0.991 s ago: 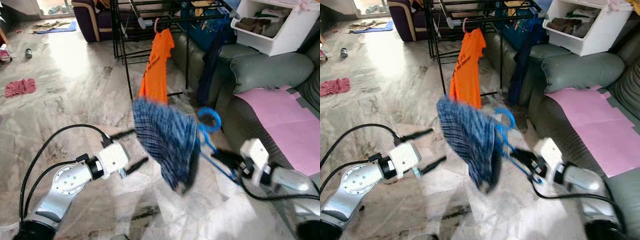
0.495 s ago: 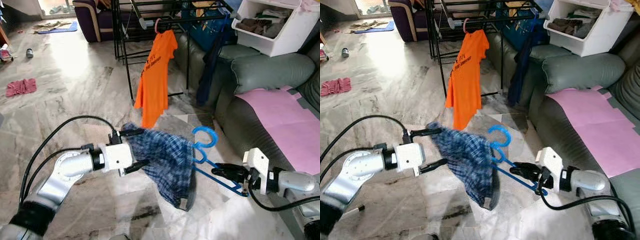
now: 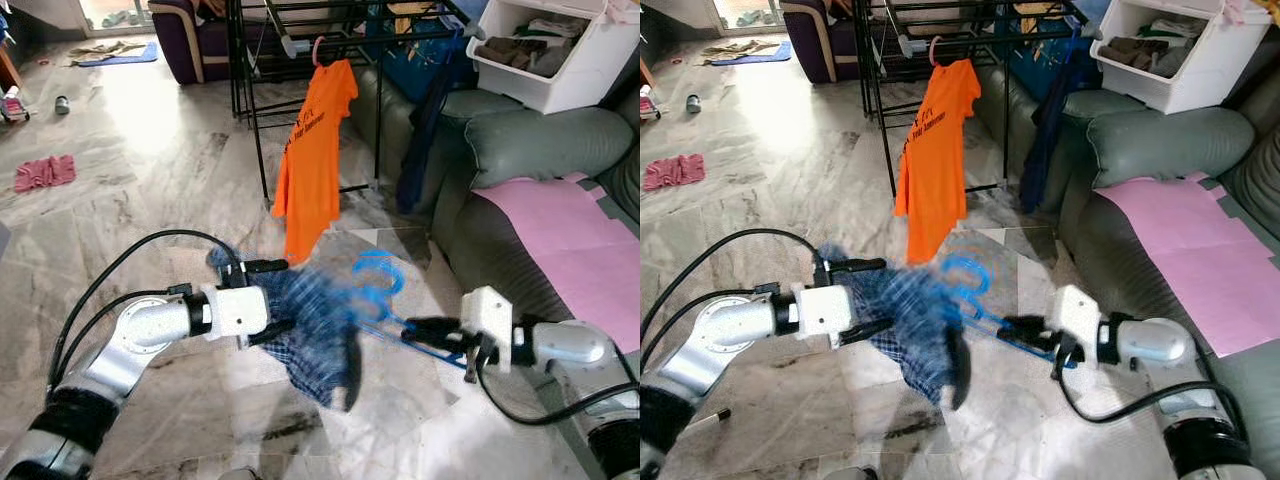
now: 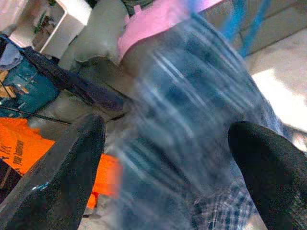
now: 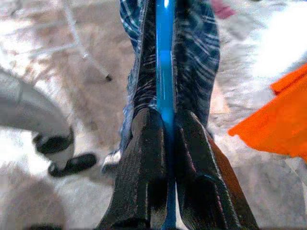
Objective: Hang hanger
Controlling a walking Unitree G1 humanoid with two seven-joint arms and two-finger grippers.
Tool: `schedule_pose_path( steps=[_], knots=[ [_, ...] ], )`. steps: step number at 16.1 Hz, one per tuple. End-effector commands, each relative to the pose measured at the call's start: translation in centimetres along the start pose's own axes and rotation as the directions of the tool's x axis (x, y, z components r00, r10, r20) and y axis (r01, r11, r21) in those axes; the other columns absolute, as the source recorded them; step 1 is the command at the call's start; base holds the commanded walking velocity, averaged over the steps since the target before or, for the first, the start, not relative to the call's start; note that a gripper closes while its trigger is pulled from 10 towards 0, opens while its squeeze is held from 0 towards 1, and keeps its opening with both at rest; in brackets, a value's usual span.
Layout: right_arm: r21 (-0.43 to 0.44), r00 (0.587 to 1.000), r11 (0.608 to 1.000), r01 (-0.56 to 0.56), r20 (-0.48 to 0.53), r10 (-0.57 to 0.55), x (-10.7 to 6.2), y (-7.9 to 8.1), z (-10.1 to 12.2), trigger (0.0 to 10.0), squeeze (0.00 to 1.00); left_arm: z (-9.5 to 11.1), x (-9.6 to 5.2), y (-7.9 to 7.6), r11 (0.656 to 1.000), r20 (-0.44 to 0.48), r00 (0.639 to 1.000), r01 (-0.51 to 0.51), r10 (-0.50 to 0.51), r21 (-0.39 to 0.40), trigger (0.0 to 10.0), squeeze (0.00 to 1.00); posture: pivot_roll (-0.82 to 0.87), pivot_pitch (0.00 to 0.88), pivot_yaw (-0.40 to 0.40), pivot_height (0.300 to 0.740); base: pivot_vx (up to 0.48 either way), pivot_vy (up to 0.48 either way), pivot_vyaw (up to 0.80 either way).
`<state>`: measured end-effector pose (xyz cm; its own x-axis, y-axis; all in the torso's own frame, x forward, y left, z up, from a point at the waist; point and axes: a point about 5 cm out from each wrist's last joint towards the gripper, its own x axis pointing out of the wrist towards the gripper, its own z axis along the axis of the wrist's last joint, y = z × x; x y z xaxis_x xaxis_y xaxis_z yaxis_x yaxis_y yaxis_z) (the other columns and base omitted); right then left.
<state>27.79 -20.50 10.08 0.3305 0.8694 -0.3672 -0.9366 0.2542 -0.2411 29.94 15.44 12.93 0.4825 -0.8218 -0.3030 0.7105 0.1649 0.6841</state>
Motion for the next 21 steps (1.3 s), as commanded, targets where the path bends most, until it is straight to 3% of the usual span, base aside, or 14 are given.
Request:
schedule_pose_path(
  steps=[1, 5, 8, 9, 10, 11, 12, 13, 14, 15, 16, 21],
  knots=[
    [-0.035, 1.0, 0.999, -0.014, -0.021, 0.013, -0.1, -0.1, 0.1, 10.0, 0.0, 0.3, 0.3, 0.3, 0.999, 0.008, 1.0, 0.009, -0.009, 0.031, 10.0, 1.0, 0.06, 0.093, -0.061, 0.74, 0.0, 0.0, 0.0],
    [-0.061, 0.998, 0.998, 0.033, -0.049, -0.036, -0.1, -0.5, -0.4, 10.0, 0.0, 0.1, 0.4, 0.7, 0.999, 0.002, 1.0, 0.018, -0.018, 0.032, 10.0, 1.0, 0.06, 0.094, -0.062, 0.74, 0.0, 0.0, 0.0],
    [-0.11, 0.993, 0.987, 0.114, -0.008, -0.115, 0.0, -1.2, 0.0, 10.0, 0.0, -0.5, 0.5, -0.3, 0.99, -0.018, 0.99, 0.137, -0.137, -0.024, 10.0, 1.0, 0.06, 0.095, -0.062, 0.74, 0.0, 0.0, 0.0],
    [-0.122, 0.99, 0.982, 0.143, 0.007, -0.143, 0.1, -1.5, 0.2, 10.0, 0.0, -0.7, 0.5, -0.7, 0.985, -0.026, 0.986, 0.166, -0.167, -0.037, 10.0, 0.42, 0.06, 0.095, -0.062, 0.74, 0.0, 0.0, 0.0],
    [-0.133, 0.981, 0.972, 0.193, 0.036, -0.19, 0.2, -1.8, 0.5, 10.0, 0.0, -1.1, 0.5, -1.3, 0.974, -0.045, 0.974, 0.22, -0.223, -0.054, 10.0, 0.0, 0.05, 0.095, -0.061, 0.74, 0.0, 0.0, 0.0],
    [-0.142, 0.978, 0.967, 0.209, 0.053, -0.203, 0.5, -1.8, 0.6, 10.0, 0.0, -1.3, 0.5, -1.7, 0.965, -0.049, 0.965, 0.254, -0.257, -0.066, 10.0, 0.0, 0.06, 0.095, -0.061, 0.74, 0.0, 0.0, 0.0],
    [-0.146, 0.976, 0.966, 0.213, 0.063, -0.206, 0.6, -1.6, 0.6, 10.0, 0.0, -1.4, 0.6, -1.9, 0.962, -0.056, 0.961, 0.266, -0.269, -0.058, 8.9, 0.0, 0.06, 0.098, -0.06, 0.74, 0.0, 0.0, 0.0],
    [-0.147, 0.978, 0.968, 0.206, 0.067, -0.198, 0.9, -1.3, 0.5, 10.0, 0.0, -1.5, 0.8, -2.1, 0.956, -0.057, 0.955, 0.286, -0.29, -0.061, 3.6, 0.0, 0.06, 0.098, -0.06, 0.74, 0.0, 0.0, 0.0],
    [-0.148, 0.98, 0.969, 0.197, 0.068, -0.189, 1.1, -1.2, 0.5, 10.0, 0.0, -1.6, 1.0, -1.9, 0.958, -0.067, 0.957, 0.28, -0.284, -0.059, 4.7, 0.0, 0.05, 0.099, -0.059, 0.74, 0.0, 0.0, 0.0],
    [-0.152, 0.981, 0.97, 0.192, 0.07, -0.183, 1.2, -1.0, 0.4, 10.0, 0.0, -1.7, 1.2, -1.5, 0.961, -0.079, 0.958, 0.272, -0.276, -0.051, 9.4, 0.0, 0.05, 0.099, -0.06, 0.74, 0.0, 0.0, 0.0],
    [-0.157, 0.982, 0.97, 0.185, 0.071, -0.176, 1.2, -0.9, 0.5, 10.0, 0.0, -1.7, 1.3, -1.1, 0.962, -0.086, 0.958, 0.268, -0.272, -0.051, 10.0, 0.0, 0.05, 0.099, -0.061, 0.74, 0.0, 0.0, 0.0],
    [-0.166, 0.983, 0.97, 0.179, 0.077, -0.168, 1.3, -0.7, 0.5, 10.0, 0.0, -2.7, 1.6, -0.1, 0.954, -0.173, 0.938, 0.296, -0.299, -0.042, 10.0, 0.0, 0.05, 0.103, -0.06, 0.74, 0.0, 0.0, 0.0]
  ],
)
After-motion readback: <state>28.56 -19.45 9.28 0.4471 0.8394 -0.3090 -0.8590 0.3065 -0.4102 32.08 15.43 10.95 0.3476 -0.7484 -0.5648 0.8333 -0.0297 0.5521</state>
